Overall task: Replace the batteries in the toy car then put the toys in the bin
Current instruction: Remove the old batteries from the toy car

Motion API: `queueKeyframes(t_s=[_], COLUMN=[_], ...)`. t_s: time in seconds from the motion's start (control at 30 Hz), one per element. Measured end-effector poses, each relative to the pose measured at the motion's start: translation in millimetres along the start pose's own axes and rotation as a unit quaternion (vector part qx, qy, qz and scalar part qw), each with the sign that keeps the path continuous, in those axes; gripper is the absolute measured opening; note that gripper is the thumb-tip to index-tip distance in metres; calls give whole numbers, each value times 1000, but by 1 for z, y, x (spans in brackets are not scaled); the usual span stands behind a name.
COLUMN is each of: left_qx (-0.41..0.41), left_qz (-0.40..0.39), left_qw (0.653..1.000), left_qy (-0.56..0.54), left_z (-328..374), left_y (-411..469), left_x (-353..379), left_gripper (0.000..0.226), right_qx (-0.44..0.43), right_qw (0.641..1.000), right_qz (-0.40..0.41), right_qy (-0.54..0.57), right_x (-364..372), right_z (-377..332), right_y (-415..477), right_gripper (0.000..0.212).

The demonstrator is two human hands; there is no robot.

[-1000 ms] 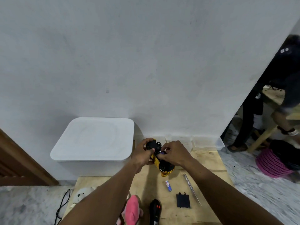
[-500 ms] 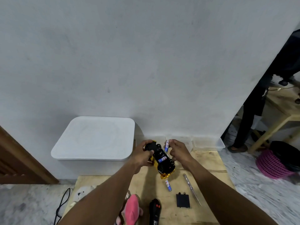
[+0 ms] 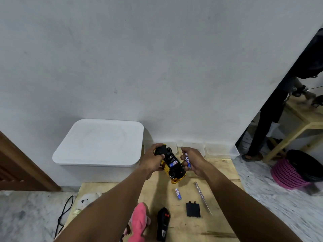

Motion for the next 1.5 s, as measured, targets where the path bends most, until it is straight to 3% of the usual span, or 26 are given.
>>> queueKeyframes(t_s=[0.13,0.2,0.33,0.5,0.7,0.9,1.07,1.17,1.3,1.4,1.5], left_qx=[4,4,6,28,59,71,6,-34,-70,-74,-73], left_qz=[4,6,11,39,71,67,74,66,47,48,67], left_qw=[1000,1000,1000,999,995,995,997,996,994,992,988], left_qy=[-1,-2,-5,17,37,10,13,49,76,91,117], left_z=[1,0,1,-3,-11,-11,-33,-51,-87,-110,-128], left_y=[1,1,4,7,12,13,19,21,34,46,59], left_x=[0,0,-1,-4,-7,4,-3,-8,-14,-16,-22], left_gripper=[44,43,43,44,51,48,48,37,37,44,45], right_qx=[20,3,-132,-174,-122,-93,-86,-37,31,39,49], right_qw=[999,993,930,903,950,970,971,995,979,966,970], right_qz=[32,56,123,159,146,141,134,92,18,-12,-25], right_qy=[-28,-103,-319,-358,-249,-176,-180,-3,202,256,235], right_x=[-1,-2,4,12,11,12,10,0,-15,-23,-27], right_z=[6,6,0,1,7,14,17,27,50,62,71], right_y=[3,1,-1,0,6,11,11,13,26,34,42], right_gripper=[13,13,21,21,24,34,20,6,9,17,10])
Point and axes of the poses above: each hand's wrist, its own y-axis towards the middle knuckle, its own x-axis out of the palm, z = x × y, the point moved 6 cm from there along y, towards the middle knuckle, and after that the axes turned 11 degrees about -y, right-handed, at the moved point
